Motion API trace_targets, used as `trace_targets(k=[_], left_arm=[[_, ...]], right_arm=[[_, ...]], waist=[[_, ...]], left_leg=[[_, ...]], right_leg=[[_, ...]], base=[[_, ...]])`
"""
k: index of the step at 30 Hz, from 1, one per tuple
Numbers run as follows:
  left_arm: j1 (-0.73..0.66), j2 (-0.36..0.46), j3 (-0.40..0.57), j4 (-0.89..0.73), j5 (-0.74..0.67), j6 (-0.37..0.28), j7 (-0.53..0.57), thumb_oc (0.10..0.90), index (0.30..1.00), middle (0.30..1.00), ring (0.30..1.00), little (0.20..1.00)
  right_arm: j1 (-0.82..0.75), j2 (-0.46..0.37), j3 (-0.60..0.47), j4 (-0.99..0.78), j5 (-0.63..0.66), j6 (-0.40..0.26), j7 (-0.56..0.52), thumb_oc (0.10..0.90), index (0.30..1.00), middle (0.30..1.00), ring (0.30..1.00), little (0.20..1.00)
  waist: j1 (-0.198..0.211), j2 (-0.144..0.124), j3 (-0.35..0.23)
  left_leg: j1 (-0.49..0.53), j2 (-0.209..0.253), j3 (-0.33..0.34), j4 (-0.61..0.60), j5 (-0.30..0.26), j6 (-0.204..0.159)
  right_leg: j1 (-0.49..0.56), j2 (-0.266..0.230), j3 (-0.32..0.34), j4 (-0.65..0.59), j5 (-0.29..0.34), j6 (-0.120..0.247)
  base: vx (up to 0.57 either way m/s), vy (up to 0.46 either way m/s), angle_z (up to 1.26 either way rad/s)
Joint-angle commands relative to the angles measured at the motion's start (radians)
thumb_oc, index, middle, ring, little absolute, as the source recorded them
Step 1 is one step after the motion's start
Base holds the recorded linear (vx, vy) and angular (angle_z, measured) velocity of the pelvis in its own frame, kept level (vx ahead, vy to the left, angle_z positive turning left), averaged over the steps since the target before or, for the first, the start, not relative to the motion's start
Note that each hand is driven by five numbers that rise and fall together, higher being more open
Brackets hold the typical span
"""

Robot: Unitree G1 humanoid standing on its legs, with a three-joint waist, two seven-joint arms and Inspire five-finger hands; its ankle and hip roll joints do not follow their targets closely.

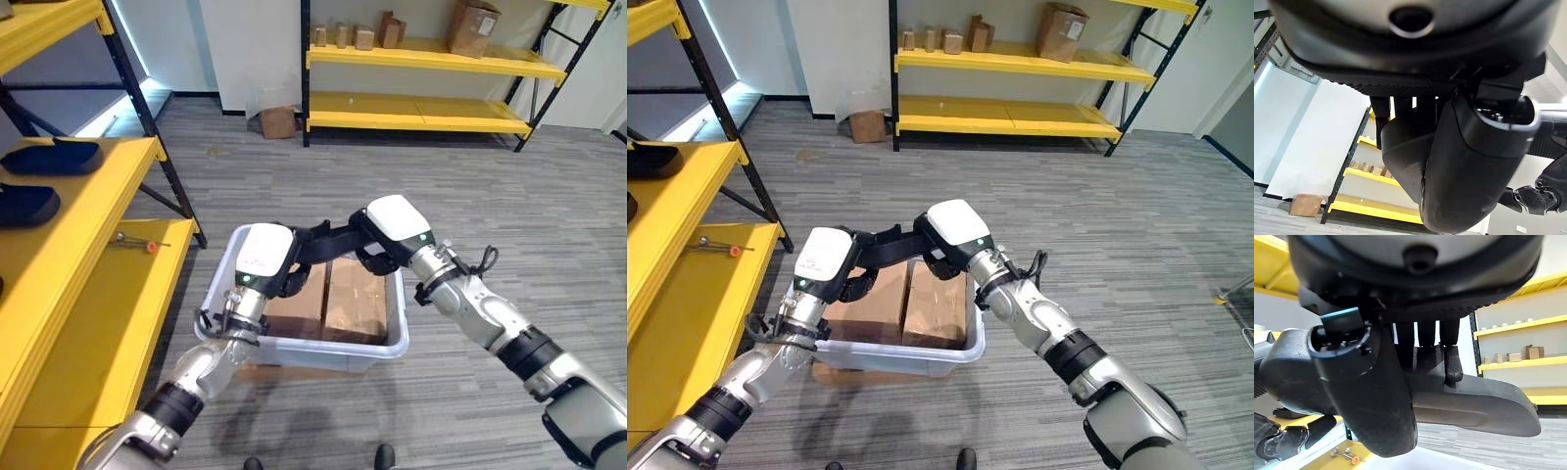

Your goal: Move parts from the plastic box to the shelf.

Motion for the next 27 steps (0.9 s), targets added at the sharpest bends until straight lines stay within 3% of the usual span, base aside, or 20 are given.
trace_targets(k=[1,4,6,9,11,17,21,23,26,27], left_arm=[[-0.012,-0.012,0.124,-0.083,-0.149,-0.057,0.052,0.4,0.3,0.3,0.3,0.3],[0.05,0.004,0.187,-0.119,-0.161,-0.056,0.059,0.4,0.3,0.3,0.3,0.3],[0.143,0.037,0.318,-0.196,-0.154,-0.061,0.095,0.4,0.3,0.3,0.3,0.3],[0.211,0.047,0.389,-0.239,-0.14,-0.062,0.106,0.4,0.3,0.3,0.3,0.3],[0.295,0.054,0.496,-0.262,-0.128,-0.05,0.143,0.4,0.3,0.3,0.3,0.3],[0.413,0.034,0.584,-0.301,-0.096,-0.038,0.174,0.4,0.3,0.3,0.3,0.3],[0.471,0.033,0.628,-0.3,-0.083,-0.026,0.193,0.4,0.3,0.3,0.3,0.3],[0.469,0.043,0.636,-0.3,-0.089,-0.022,0.212,0.4,0.3,0.3,0.3,0.3],[0.428,0.046,0.622,-0.303,-0.088,-0.019,0.22,0.4,0.3,0.3,0.3,0.3],[0.424,0.043,0.619,-0.311,-0.083,-0.027,0.224,0.4,0.3,0.3,0.3,0.3]], right_arm=[[-0.062,0.081,-0.193,-0.149,0.144,-0.04,-0.136,0.9,1.0,1.0,1.0,1.0],[-0.001,0.071,-0.23,-0.204,0.148,-0.049,-0.13,0.9,1.0,1.0,1.0,1.0],[0.086,0.035,-0.313,-0.3,0.159,-0.077,-0.132,0.9,1.0,1.0,1.0,1.0],[0.141,0.019,-0.351,-0.357,0.178,-0.099,-0.127,0.9,1.0,1.0,1.0,1.0],[0.23,-0.002,-0.422,-0.411,0.219,-0.134,-0.133,0.9,1.0,1.0,1.0,1.0],[0.29,-0.032,-0.461,-0.477,0.24,-0.17,-0.126,0.9,1.0,1.0,1.0,1.0],[0.253,-0.039,-0.445,-0.512,0.272,-0.198,-0.127,0.9,1.0,1.0,1.0,1.0],[0.229,-0.063,-0.444,-0.541,0.261,-0.204,-0.152,0.9,1.0,1.0,1.0,1.0],[0.239,-0.07,-0.456,-0.527,0.248,-0.188,-0.17,0.9,1.0,1.0,1.0,1.0],[0.244,-0.062,-0.45,-0.519,0.253,-0.186,-0.166,0.9,1.0,1.0,1.0,1.0]], waist=[[0.025,-0.013,-0.048],[0.025,-0.004,-0.041],[0.034,0.014,-0.025],[0.036,0.025,-0.024],[0.047,0.05,-0.011],[0.062,0.078,0.016],[0.094,0.08,0.054],[0.139,0.08,0.107],[0.14,0.057,0.116],[0.155,0.051,0.116]], left_leg=[[0.057,0.067,-0.062,-0.006,-0.059,-0.025],[0.055,0.072,-0.07,-0.006,-0.052,-0.027],[0.043,0.085,-0.086,-0.003,-0.033,-0.029],[0.034,0.098,-0.097,-0.002,-0.016,-0.035],[0.015,0.134,-0.119,0.002,0.041,-0.056],[-0.007,0.199,-0.164,0.002,0.132,-0.07],[-0.057,0.237,-0.189,0.017,0.196,-0.075],[-0.162,0.232,-0.222,0.022,0.342,-0.109],[-0.189,0.192,-0.159,0.062,0.294,-0.113],[-0.182,0.165,-0.18,0.1,0.252,-0.103]], right_leg=[[0.051,-0.09,-0.037,0.084,-0.072,0.075],[0.043,-0.086,-0.039,0.122,-0.099,0.067],[0.032,-0.075,-0.051,0.162,-0.131,0.054],[0.02,-0.062,-0.057,0.189,-0.154,0.043],[0.002,-0.029,-0.071,0.224,-0.188,0.017],[-0.072,0.042,-0.061,0.311,-0.238,-0.03],[-0.141,0.08,-0.054,0.371,-0.261,-0.055],[-0.147,0.082,-0.133,0.345,-0.269,-0.088],[-0.126,0.054,-0.193,0.284,-0.259,-0.082],[-0.118,0.047,-0.208,0.255,-0.24,-0.075]], base=[[-0.01,-0.043,0.0],[-0.02,-0.064,0.01],[-0.04,-0.115,0.1],[-0.03,-0.102,0.17],[-0.05,-0.208,0.12],[-0.07,-0.188,0.09],[-0.12,-0.213,-0.2],[-0.21,-0.318,0.16],[-0.1,-0.177,1.24],[-0.11,-0.132,1.34]])
